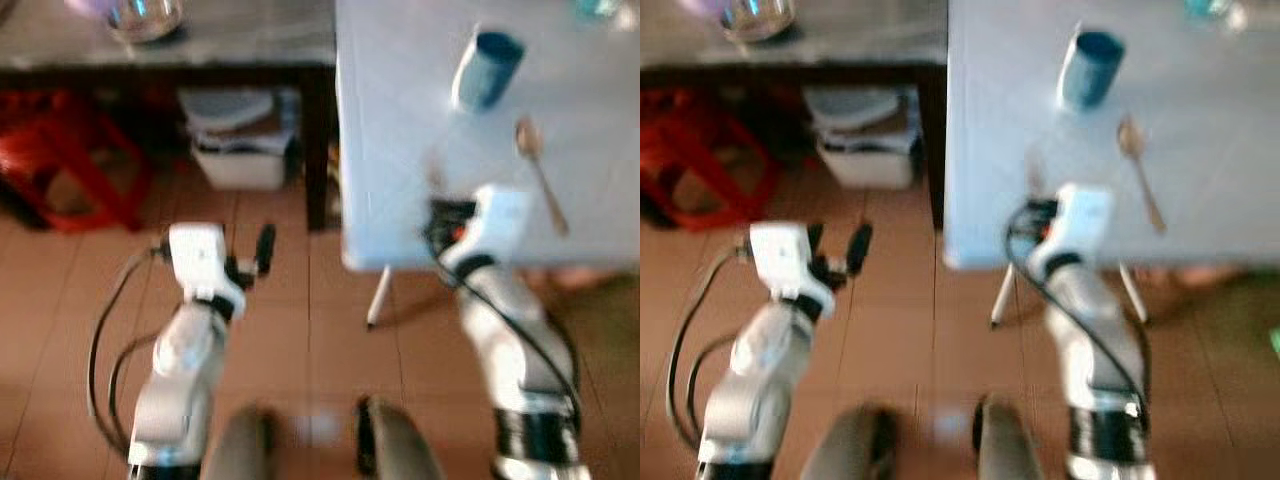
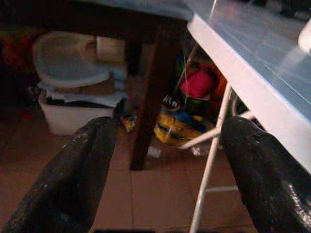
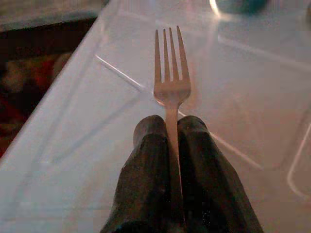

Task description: Setting the table

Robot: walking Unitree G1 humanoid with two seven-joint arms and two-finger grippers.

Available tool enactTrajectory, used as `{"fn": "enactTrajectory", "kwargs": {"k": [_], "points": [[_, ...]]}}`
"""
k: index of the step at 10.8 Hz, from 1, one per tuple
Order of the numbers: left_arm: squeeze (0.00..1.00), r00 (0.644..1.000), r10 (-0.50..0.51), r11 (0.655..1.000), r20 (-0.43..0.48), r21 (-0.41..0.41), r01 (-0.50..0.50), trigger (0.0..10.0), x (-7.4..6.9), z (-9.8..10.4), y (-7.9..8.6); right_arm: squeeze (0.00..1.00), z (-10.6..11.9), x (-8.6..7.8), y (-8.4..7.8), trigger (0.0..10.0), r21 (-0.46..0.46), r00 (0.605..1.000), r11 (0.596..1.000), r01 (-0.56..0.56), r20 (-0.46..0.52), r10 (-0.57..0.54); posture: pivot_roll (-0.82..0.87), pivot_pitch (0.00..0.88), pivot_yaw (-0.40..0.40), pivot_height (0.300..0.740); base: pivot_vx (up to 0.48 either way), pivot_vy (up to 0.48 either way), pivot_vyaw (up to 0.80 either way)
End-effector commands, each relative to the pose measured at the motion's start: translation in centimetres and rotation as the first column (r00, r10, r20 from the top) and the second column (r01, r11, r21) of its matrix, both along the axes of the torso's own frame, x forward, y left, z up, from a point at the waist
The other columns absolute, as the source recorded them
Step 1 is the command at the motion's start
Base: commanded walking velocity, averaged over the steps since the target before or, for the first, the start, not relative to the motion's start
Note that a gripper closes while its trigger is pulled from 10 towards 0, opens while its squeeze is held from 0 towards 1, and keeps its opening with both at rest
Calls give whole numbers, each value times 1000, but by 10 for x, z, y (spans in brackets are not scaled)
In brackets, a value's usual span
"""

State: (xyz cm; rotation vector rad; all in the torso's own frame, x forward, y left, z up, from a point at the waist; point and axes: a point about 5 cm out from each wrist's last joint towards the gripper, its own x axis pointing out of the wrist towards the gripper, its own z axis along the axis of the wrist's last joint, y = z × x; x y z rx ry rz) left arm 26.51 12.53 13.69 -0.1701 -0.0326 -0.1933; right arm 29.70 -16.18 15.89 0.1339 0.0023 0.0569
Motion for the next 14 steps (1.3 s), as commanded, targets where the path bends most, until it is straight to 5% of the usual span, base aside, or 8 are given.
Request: {"fn": "enactTrajectory", "kwargs": {"k": [1, 12, 13, 14], "points": [[0, 999, 38, 999, -31, 35, -37, 10000, -3, -9, 10, 0, 5, 2, 10, 0, -7, 999, 1000, -17, 37, 17, -58, 215, 7, 740, 0, 420, 0], [0, 999, 46, 998, 11, 44, -47, 10000, 4, -7, 9, 0, 10, 1, 8, 0, -71, 992, 997, -4, 125, 13, -60, 193, 16, 740, 432, 58, 0], [0, 999, 48, 998, 11, 42, -48, 10000, 5, -6, 9, 0, 10, 0, 8, 627, -86, 992, 996, -10, 127, 21, -61, 193, 17, 740, 469, 0, 0], [0, 999, 48, 998, 8, 38, -48, 10000, 6, -7, 9, 0, 8, -1, 8, 10000, -101, 992, 995, -14, 126, 27, -61, 192, 18, 740, 442, 0, 0]]}}
